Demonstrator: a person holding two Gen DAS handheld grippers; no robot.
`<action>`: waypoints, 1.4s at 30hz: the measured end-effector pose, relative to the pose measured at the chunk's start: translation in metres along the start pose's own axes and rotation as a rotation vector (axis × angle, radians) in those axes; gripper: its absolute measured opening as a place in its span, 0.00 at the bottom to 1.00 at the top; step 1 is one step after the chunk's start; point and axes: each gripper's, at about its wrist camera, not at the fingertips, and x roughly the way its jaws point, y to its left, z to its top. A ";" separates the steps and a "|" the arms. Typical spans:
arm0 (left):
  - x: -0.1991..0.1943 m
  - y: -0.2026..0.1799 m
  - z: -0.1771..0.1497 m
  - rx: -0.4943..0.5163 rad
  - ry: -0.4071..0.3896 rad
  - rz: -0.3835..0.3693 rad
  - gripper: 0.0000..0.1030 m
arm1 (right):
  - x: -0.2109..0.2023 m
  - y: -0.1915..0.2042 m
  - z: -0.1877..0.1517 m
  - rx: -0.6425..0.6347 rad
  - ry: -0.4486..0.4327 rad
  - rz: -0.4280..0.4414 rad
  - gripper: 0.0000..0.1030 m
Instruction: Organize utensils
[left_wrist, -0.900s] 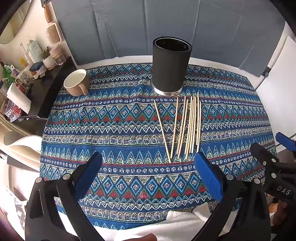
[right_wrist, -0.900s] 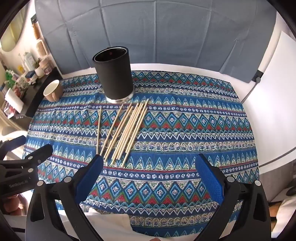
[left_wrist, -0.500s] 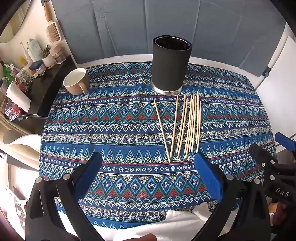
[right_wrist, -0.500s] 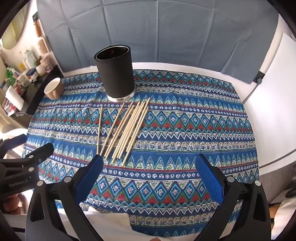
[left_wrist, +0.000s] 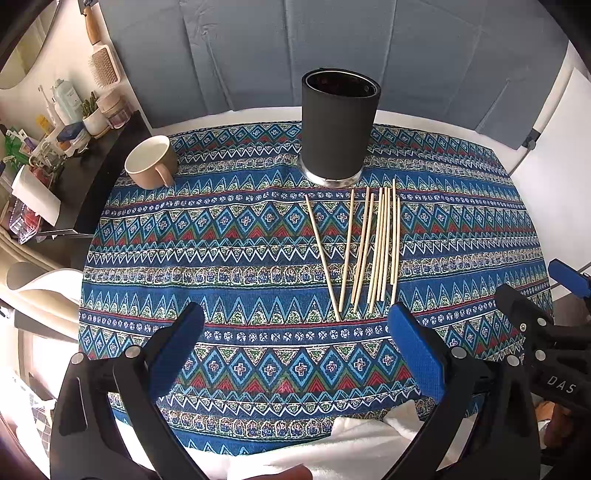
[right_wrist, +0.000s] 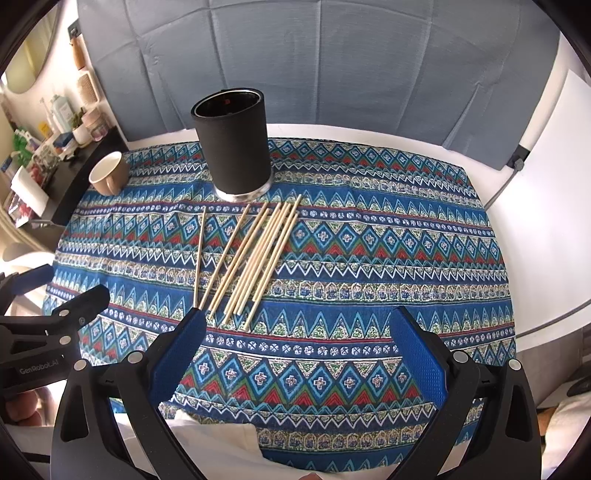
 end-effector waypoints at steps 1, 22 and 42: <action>0.000 0.000 0.000 0.000 0.001 0.001 0.94 | 0.001 0.000 0.000 0.001 0.003 0.001 0.93; 0.004 0.000 0.001 -0.004 0.022 -0.006 0.94 | 0.005 0.001 -0.001 -0.001 0.014 -0.002 0.93; 0.008 0.004 0.004 -0.021 0.036 -0.001 0.94 | 0.009 0.001 0.001 -0.008 0.027 -0.007 0.93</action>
